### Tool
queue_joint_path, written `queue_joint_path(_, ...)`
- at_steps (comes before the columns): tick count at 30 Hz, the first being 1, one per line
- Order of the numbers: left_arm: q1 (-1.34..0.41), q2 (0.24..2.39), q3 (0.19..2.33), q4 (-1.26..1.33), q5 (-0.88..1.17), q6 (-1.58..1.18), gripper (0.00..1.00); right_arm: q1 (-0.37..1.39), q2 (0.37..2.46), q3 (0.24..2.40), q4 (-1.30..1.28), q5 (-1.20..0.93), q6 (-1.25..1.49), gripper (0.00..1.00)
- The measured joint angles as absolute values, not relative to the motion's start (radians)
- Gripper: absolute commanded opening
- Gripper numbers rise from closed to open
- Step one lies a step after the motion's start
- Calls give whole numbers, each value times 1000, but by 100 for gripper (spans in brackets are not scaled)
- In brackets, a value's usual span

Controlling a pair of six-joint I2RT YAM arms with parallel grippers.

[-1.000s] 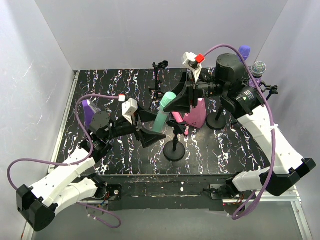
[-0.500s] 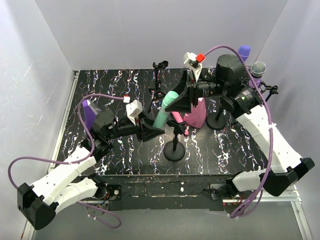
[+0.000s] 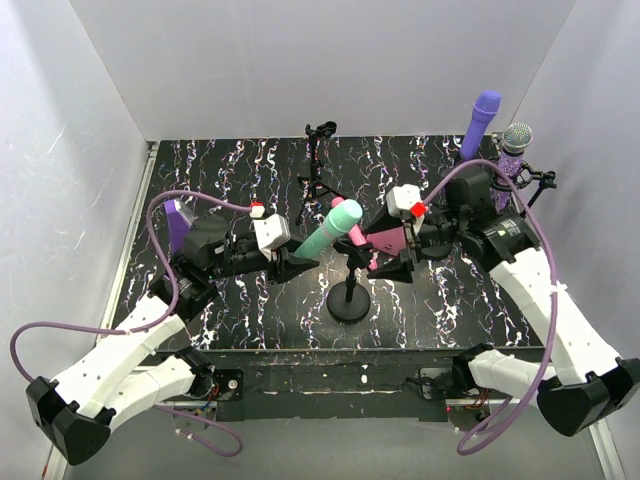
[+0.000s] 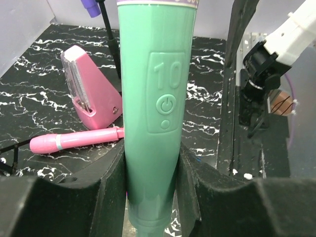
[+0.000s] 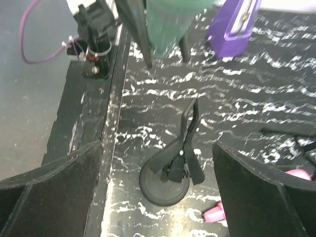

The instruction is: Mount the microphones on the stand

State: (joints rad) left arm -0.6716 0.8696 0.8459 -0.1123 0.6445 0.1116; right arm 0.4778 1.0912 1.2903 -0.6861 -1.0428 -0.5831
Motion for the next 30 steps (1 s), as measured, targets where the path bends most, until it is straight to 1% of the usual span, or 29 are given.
queue_joint_path(3, -662, 889, 847, -134, 650, 165, 0, 471, 1105, 1203, -675, -1050, -631, 98)
queue_joint_path(7, -649, 912, 847, -157, 659, 202, 0, 468, 1137, 1140, -598, -1049, -622, 98)
queue_joint_path(11, -640, 912, 847, -156, 665, 213, 0, 466, 1139, 1094, -504, -1050, -583, 94)
queue_joint_path(13, -636, 910, 847, -157, 669, 216, 0, 465, 1139, 1079, -472, -1051, -567, 90)
queue_joint_path(16, -630, 911, 847, -157, 676, 218, 0, 465, 1137, 1050, -413, -1066, -540, 81)
queue_joint_path(22, -617, 942, 847, -127, 707, 216, 0, 465, 1134, 988, -338, -1111, -508, 68)
queue_joint_path(24, -609, 965, 847, -111, 719, 213, 0, 465, 1134, 985, -330, -1119, -503, 61)
queue_joint_path(26, -604, 989, 847, -92, 730, 207, 0, 465, 1133, 985, -318, -1124, -501, 51)
queue_joint_path(27, -603, 1000, 847, -83, 736, 204, 0, 465, 1132, 985, -316, -1125, -503, 39)
queue_joint_path(28, -601, 1011, 847, -75, 743, 199, 0, 465, 1132, 985, -317, -1126, -507, 24)
queue_joint_path(30, -599, 1037, 846, -58, 760, 186, 0, 465, 1132, 984, -315, -1126, -523, 11)
